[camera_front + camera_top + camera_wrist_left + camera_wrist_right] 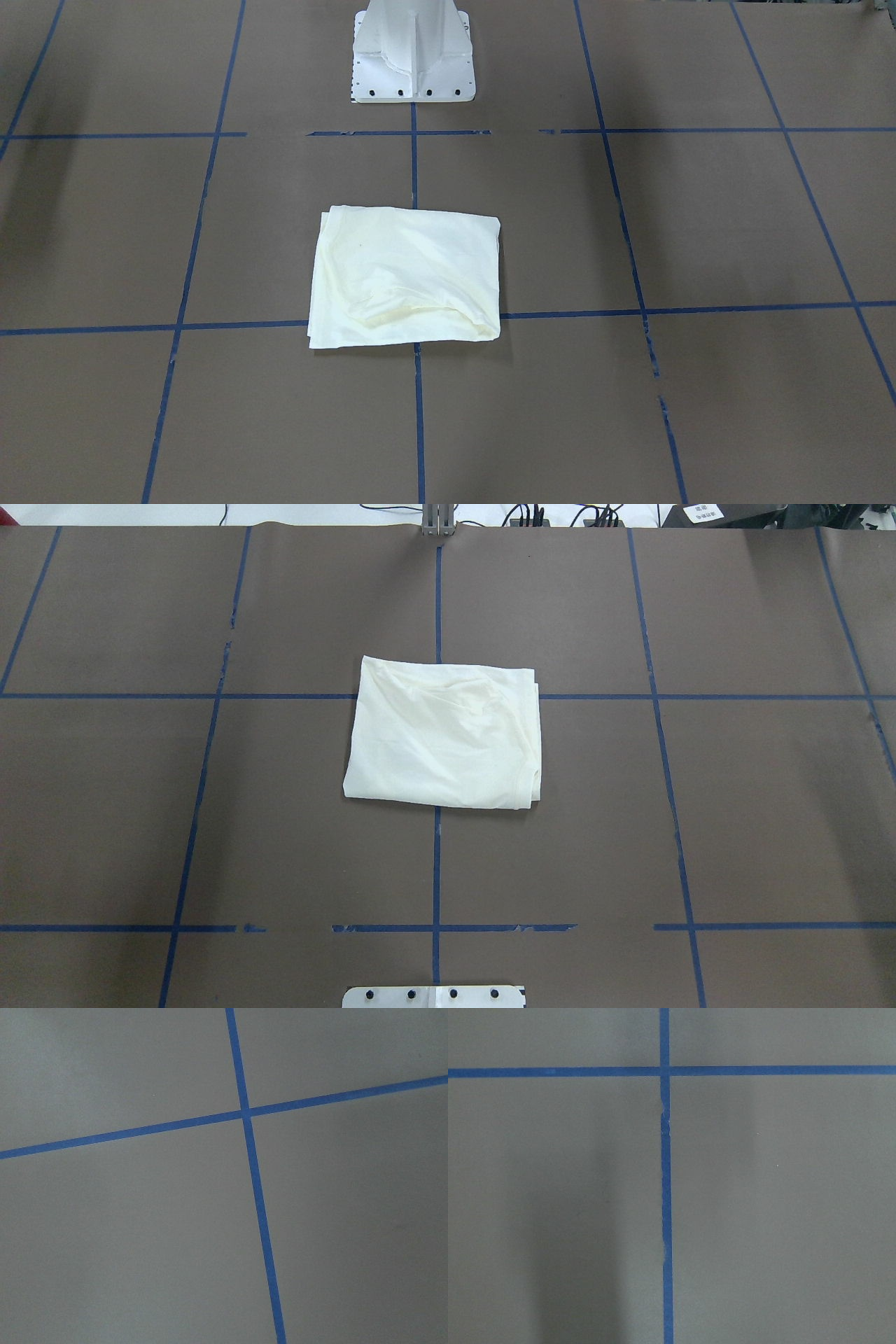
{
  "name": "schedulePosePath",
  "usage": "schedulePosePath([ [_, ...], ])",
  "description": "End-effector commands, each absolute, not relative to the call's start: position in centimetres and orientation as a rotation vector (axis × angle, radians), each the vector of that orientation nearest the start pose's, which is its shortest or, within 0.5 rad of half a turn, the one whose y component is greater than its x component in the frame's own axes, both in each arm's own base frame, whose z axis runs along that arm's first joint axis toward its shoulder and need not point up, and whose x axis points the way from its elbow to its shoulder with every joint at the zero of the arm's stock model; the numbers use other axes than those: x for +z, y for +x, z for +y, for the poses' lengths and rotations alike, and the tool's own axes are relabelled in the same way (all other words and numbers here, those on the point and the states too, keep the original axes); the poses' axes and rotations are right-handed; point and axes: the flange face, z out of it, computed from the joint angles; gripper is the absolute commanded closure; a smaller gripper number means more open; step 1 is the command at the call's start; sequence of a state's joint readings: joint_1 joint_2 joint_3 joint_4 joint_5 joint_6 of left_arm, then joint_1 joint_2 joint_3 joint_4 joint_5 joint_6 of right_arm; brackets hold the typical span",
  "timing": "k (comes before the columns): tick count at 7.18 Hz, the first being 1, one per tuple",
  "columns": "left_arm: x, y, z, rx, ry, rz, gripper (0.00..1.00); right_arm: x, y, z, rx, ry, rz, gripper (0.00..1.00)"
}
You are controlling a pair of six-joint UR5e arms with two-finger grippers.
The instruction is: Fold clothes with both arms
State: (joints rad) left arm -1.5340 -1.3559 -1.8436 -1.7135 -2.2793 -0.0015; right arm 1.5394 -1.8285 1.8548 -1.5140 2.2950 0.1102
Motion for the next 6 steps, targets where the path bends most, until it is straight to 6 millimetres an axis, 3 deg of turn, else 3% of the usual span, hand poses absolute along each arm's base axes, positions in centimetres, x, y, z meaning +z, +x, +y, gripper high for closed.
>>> schedulePosePath([
  [1,60.61,-5.32,-41.68,0.107,0.185,0.71,0.0,62.92,5.53,-39.13,0.044,0.03,-0.727,0.0],
  [6,60.45,-5.25,-41.77,0.11,0.189,0.71,0.0,63.64,5.52,-39.06,0.048,0.017,-0.721,0.0],
])
